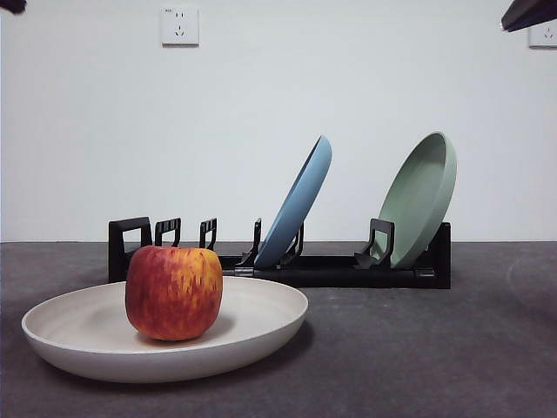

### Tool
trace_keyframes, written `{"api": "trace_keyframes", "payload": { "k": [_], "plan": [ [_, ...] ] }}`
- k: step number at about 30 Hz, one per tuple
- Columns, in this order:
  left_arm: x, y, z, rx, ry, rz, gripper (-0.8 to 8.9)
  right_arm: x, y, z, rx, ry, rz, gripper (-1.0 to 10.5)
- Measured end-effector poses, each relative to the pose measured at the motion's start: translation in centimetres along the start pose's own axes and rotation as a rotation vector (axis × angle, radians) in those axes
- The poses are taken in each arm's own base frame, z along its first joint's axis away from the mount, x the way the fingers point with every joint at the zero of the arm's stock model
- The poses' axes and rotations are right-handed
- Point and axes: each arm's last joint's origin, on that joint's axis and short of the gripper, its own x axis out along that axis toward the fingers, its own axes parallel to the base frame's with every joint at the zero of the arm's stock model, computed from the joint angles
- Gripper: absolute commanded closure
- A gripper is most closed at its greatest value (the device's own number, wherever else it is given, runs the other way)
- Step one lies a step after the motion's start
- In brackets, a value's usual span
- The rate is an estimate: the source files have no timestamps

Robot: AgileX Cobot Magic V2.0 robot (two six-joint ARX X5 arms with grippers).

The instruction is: Take the yellow plate from the plate rack,put the plate on the table,take the apple from the table,put the apple in the plate

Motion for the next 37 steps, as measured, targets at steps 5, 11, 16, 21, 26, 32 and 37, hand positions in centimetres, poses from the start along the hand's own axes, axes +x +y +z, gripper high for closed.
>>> {"api": "trace_keyframes", "payload": {
  "k": [5, 11, 16, 21, 26, 32, 37],
  "plan": [
    [0.6, 0.0, -0.1, 0.001, 0.028, -0.002, 8.16, 0.0, 0.0, 0.0, 0.017, -0.002, 0.000, 9.5],
    [1.1, -0.1, -0.2, 0.002, 0.049, -0.003, 8.16, 0.0, 0.0, 0.0, 0.021, -0.002, 0.000, 9.5],
    [0.3, 0.2, -0.3, 0.004, 0.037, 0.013, 8.16, 0.0, 0.0, 0.0, 0.024, -0.001, 0.000, 9.5],
    [-1.2, 1.3, 0.4, -0.024, -0.084, 0.099, 8.16, 0.0, 0.0, 0.0, 0.024, -0.001, 0.001, 9.5],
    [-3.0, 2.3, 0.7, -0.043, -0.197, 0.138, 8.16, 0.0, 0.0, 0.0, 0.024, -0.001, 0.000, 9.5],
    [-3.7, 2.8, -0.7, -0.041, -0.277, 0.222, 8.16, 0.0, 0.0, 0.0, 0.024, -0.001, 0.001, 9.5],
    [-2.2, 3.0, -4.0, -0.045, -0.262, 0.259, 8.16, 0.0, 0.0, 0.0, 0.024, -0.001, 0.000, 9.5]
  ]
}}
